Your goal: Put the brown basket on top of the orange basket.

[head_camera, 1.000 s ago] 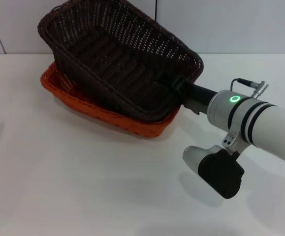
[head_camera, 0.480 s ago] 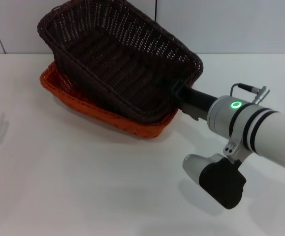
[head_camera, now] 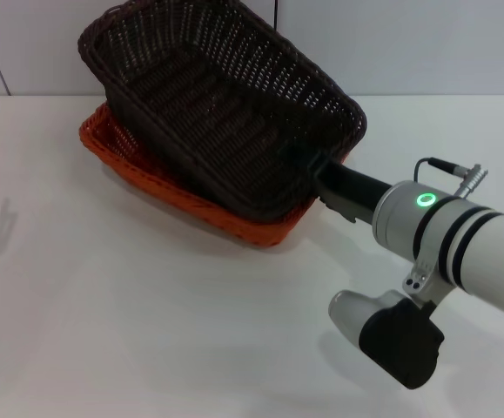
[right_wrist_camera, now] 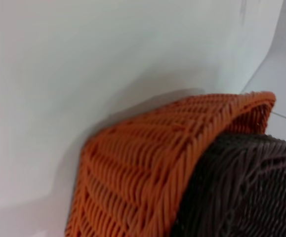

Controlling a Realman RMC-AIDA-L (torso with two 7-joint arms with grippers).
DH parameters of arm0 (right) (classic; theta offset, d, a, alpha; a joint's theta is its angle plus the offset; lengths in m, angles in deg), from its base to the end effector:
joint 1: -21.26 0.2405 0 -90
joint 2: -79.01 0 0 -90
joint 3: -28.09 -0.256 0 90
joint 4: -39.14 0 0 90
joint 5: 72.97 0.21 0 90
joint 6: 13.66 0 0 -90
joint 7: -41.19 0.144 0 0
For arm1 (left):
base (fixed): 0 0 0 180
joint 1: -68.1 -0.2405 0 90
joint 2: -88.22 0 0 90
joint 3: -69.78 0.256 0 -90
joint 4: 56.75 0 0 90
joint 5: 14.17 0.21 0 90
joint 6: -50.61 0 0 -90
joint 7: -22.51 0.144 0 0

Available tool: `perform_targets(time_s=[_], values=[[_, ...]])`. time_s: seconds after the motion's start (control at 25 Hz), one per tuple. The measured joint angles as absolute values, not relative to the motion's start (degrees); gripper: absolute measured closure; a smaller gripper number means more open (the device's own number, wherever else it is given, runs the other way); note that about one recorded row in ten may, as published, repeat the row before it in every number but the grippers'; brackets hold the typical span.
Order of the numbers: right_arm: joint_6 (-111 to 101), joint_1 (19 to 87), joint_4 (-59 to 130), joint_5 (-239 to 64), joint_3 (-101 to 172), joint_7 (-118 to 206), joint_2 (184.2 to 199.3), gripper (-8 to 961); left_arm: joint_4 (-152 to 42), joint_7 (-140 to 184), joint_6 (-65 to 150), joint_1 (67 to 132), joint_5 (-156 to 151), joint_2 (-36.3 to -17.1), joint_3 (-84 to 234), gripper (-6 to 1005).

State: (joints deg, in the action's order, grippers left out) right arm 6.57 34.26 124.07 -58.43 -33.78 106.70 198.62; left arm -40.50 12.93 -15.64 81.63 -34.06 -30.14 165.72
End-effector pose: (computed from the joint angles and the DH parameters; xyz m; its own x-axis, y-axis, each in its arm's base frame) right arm 0.1350 0.3324 -0.0735 0.1312 0.6448 0.7530 0.9895 -0.0392 -0.1388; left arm -0.3746 0.2934 0.0347 0.7048 -0.0858 0.7042 0.7094 0.0808 -0.7001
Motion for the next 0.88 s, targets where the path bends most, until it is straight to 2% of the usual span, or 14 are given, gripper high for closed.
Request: perform_targets(time_s=[0.52, 0.88], values=[[8.61, 27.14, 131.08, -59.15, -29.34, 106.94, 198.63, 138, -40.97, 12.94, -15.28, 81.54, -34.16, -30.07, 165.76, 216], [-6.41, 23.16, 130.55, -58.68, -33.33, 118.36, 198.61, 138, -40.9, 12.8, -15.45, 80.99, -34.48, -30.14, 165.45, 216]])
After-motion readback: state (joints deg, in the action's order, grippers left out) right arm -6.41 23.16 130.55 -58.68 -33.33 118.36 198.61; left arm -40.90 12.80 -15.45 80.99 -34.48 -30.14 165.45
